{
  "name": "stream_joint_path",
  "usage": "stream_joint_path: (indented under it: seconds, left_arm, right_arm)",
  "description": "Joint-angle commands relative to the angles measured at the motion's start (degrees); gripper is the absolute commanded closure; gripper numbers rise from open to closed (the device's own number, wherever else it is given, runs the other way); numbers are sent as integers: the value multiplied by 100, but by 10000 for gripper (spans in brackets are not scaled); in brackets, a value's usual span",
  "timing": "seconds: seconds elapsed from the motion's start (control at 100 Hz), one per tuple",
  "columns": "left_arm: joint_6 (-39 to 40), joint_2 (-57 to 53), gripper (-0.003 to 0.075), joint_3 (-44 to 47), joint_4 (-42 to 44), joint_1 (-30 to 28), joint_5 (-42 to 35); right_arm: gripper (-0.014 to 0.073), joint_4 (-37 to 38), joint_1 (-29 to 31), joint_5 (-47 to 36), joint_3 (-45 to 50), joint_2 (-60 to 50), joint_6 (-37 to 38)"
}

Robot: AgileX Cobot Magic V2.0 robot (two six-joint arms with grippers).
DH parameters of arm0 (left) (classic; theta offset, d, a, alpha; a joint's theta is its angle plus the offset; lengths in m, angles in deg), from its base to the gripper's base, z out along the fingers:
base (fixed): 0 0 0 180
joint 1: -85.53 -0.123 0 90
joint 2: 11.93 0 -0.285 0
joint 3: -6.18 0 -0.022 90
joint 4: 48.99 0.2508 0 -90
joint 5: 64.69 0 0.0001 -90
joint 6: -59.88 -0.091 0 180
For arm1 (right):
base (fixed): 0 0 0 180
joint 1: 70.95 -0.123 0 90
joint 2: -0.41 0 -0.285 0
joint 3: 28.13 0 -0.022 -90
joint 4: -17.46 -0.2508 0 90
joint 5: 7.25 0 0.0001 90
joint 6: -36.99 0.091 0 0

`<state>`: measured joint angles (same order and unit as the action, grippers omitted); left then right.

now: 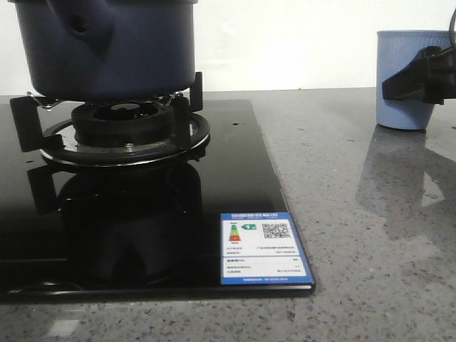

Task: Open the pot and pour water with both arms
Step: 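Lower the blue cup back onto the counter with the right gripper, then open the right gripper and withdraw it from the cup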

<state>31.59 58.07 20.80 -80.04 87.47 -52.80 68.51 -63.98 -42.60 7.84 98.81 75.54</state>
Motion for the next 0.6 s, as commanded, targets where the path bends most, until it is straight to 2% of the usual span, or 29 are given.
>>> stream_joint_path:
  seconds: [0.0, 0.2, 0.42, 0.59]
  left_arm:
    - [-6, -158, 351, -211, -75, -15, -631]
    - [-6, -158, 351, -211, -75, -15, -631]
    - [-6, -158, 351, -211, -75, -15, -631]
    - [-6, -158, 351, -211, -75, -15, -631]
  right_arm:
    - [210, -126, 55, -284, -143, -152, -58]
    - [188, -126, 69, -295, -143, -163, -58]
    - [-51, -126, 76, -331, -143, -173, 47]
    - [-52, 6, 76, -267, -143, -397, 259]
